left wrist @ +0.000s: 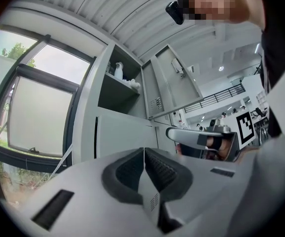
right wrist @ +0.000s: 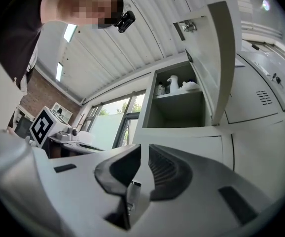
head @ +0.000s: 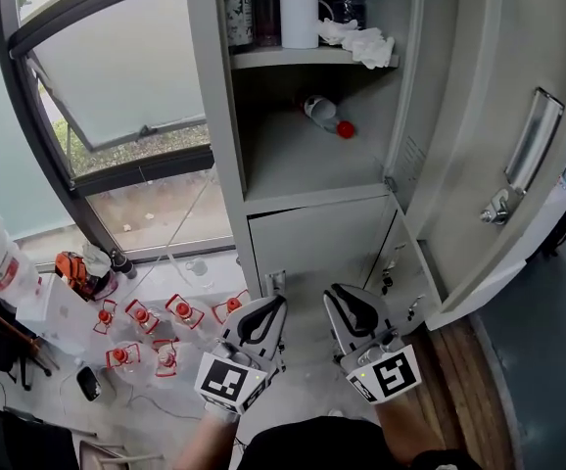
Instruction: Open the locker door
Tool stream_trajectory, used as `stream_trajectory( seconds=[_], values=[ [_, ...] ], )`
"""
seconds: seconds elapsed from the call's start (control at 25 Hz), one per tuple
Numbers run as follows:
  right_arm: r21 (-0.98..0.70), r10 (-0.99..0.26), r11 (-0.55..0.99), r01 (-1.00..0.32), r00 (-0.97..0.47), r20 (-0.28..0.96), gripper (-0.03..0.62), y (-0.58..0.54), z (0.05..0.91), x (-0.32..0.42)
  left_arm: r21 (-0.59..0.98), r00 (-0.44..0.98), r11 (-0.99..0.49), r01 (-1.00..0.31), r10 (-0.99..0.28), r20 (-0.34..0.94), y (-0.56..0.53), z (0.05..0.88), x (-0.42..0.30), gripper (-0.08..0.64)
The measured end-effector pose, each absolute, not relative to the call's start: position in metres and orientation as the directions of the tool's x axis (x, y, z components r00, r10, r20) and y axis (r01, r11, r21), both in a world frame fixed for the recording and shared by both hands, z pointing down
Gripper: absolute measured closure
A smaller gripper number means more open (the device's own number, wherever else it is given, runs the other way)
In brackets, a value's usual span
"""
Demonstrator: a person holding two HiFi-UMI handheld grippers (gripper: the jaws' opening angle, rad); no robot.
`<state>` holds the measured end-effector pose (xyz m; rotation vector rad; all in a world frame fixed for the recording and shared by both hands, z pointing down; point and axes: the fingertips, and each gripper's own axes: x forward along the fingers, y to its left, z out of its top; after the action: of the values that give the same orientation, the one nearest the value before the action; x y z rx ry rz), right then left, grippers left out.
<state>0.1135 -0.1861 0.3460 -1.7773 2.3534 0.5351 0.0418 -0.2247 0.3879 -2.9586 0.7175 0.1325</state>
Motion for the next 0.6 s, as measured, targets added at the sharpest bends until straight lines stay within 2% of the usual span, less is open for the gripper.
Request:
stream_trajectory(
  seconds=[0.6],
  values=[
    [0.234,-0.896,0.300,-0.925,-0.357,-0.264,0.532,-0.210,0.354,0.109,-0.057,0.841,-0.842,-0.537,-0.529,-0.113,-0.237,0.392,0.031,0.537]
  ],
)
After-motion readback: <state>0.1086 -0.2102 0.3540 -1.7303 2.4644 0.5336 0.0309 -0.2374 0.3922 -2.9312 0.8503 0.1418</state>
